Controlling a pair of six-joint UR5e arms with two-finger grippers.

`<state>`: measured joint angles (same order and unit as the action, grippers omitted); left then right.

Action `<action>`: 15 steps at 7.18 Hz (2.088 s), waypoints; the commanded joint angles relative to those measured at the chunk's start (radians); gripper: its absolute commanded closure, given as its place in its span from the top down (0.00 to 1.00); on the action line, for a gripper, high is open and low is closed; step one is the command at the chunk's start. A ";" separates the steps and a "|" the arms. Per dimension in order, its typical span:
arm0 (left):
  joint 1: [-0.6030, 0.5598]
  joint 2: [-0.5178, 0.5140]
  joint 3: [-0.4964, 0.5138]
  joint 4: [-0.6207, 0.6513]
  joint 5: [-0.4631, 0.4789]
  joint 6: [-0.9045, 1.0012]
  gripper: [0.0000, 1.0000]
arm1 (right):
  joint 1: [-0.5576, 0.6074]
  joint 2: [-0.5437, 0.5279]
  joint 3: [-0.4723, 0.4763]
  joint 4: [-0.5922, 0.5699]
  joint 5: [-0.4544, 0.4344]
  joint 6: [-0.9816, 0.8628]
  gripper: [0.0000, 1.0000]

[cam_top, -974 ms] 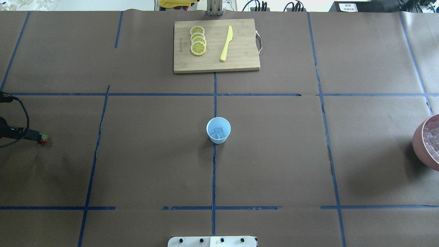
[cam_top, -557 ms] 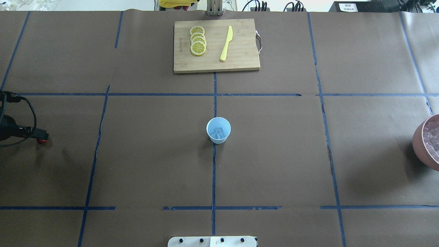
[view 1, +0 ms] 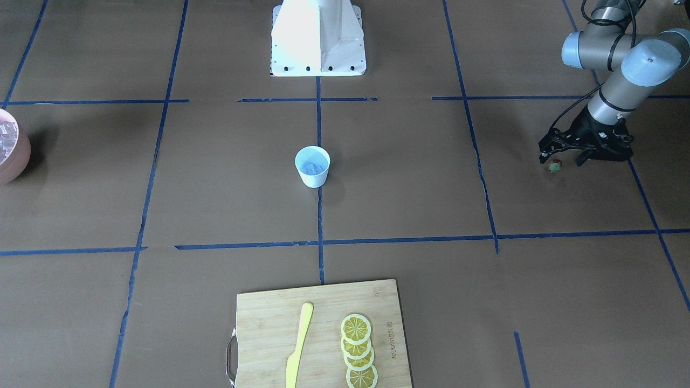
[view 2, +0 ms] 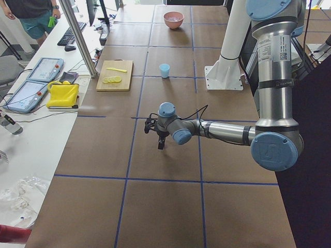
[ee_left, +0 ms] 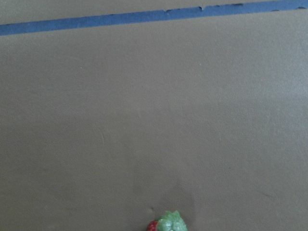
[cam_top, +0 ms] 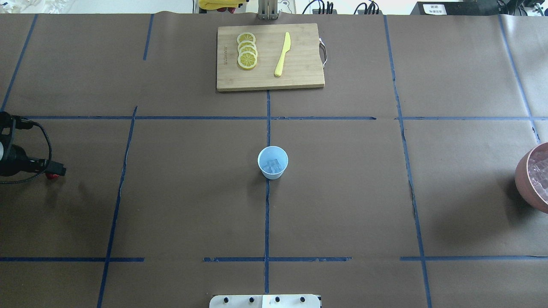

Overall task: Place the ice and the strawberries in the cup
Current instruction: 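Close the left gripper on the strawberry and lift it, then carry the strawberry over the light-blue cup with the left gripper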

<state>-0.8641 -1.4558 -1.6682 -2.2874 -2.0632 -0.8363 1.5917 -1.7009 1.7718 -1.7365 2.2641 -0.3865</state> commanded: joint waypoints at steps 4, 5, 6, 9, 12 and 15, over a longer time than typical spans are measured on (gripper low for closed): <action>0.007 -0.011 0.018 0.000 0.000 -0.001 0.65 | -0.001 0.000 0.001 0.000 0.000 0.000 1.00; 0.007 -0.011 0.018 0.002 -0.002 -0.001 0.30 | 0.001 0.000 0.000 0.000 0.000 0.000 1.00; 0.007 -0.009 0.018 0.005 -0.002 0.002 0.07 | -0.001 0.000 0.000 0.000 0.000 0.000 1.00; 0.004 -0.001 0.002 0.011 -0.008 0.011 0.00 | -0.001 0.000 0.001 0.000 0.000 0.000 1.00; -0.022 -0.027 -0.141 0.197 -0.080 0.014 0.00 | 0.001 0.000 0.003 0.000 0.006 0.000 1.00; -0.023 -0.295 -0.353 0.703 -0.075 0.008 0.00 | -0.001 0.000 0.003 0.000 0.008 0.000 1.00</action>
<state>-0.8868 -1.6425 -1.9610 -1.7516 -2.1403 -0.8235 1.5916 -1.7012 1.7748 -1.7365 2.2704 -0.3866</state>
